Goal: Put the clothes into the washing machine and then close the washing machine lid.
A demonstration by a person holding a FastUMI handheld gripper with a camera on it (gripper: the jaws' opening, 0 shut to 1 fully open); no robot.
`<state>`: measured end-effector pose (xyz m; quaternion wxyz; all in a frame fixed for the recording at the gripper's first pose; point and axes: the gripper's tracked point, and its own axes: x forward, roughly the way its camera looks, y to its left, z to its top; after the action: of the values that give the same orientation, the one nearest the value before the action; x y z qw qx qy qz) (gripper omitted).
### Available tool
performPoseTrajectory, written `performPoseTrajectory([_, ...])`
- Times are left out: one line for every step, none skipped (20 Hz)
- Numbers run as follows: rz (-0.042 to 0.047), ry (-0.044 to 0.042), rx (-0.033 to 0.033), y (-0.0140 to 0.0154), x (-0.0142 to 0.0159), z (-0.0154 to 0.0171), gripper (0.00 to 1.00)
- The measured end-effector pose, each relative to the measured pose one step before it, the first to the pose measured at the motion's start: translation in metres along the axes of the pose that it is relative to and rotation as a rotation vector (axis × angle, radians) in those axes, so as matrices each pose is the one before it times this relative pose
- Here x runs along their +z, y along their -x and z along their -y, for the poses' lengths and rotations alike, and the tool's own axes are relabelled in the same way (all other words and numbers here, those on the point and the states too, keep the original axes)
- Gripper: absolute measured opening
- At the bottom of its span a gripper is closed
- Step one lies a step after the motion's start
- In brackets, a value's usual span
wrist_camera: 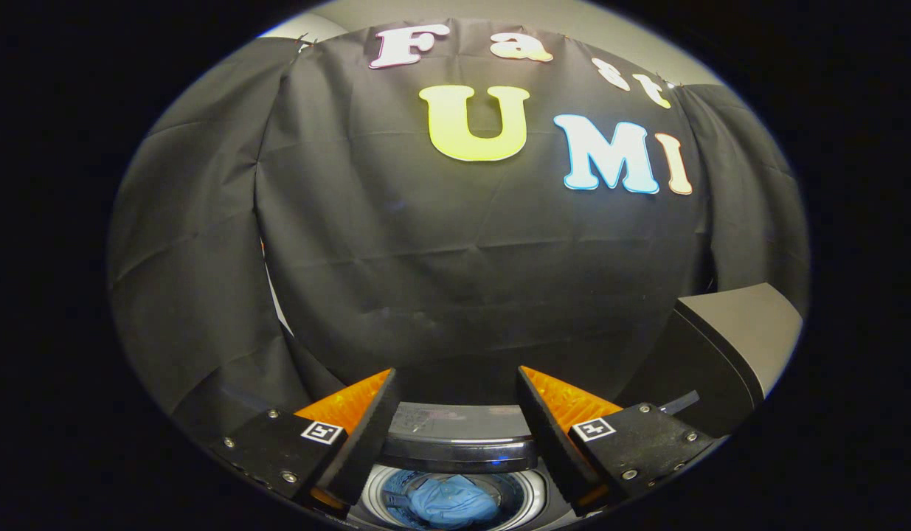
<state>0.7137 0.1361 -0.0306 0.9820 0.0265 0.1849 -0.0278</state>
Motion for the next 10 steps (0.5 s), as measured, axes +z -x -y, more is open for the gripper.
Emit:
performPoseTrajectory([0.00148,0.00069,0.00033,-0.00024,-0.00048,-0.00019,0.97])
performPoseTrajectory([0.00196,0.00119,0.00086,-0.00103,-0.00031,-0.00005,0.97])
performPoseTrajectory([-0.0038,0.00015,0.00199,-0.00092,0.00011,0.00004,0.97])
performPoseTrajectory([-0.00102,-0.00021,0.00026,0.00056,0.00016,-0.00028,0.97])
performPoseTrajectory([-0.00213,0.0002,-0.00074,-0.00018,-0.00022,0.00009,0.97])
performPoseTrajectory([-0.00057,-0.00106,-0.00257,0.00025,-0.00109,0.00037,0.97])
performPoseTrajectory([0.00016,-0.00085,-0.00186,-0.00015,0.00054,0.00037,0.97])
performPoseTrajectory([0.00083,-0.00014,-0.00176,-0.00023,-0.00043,0.00009,0.97])
performPoseTrajectory([-0.00027,0.00211,0.0013,-0.00012,0.0,-0.00033,0.97])
performPoseTrajectory([0.0007,0.00238,0.00289,0.0001,-0.00025,0.00019,0.97])
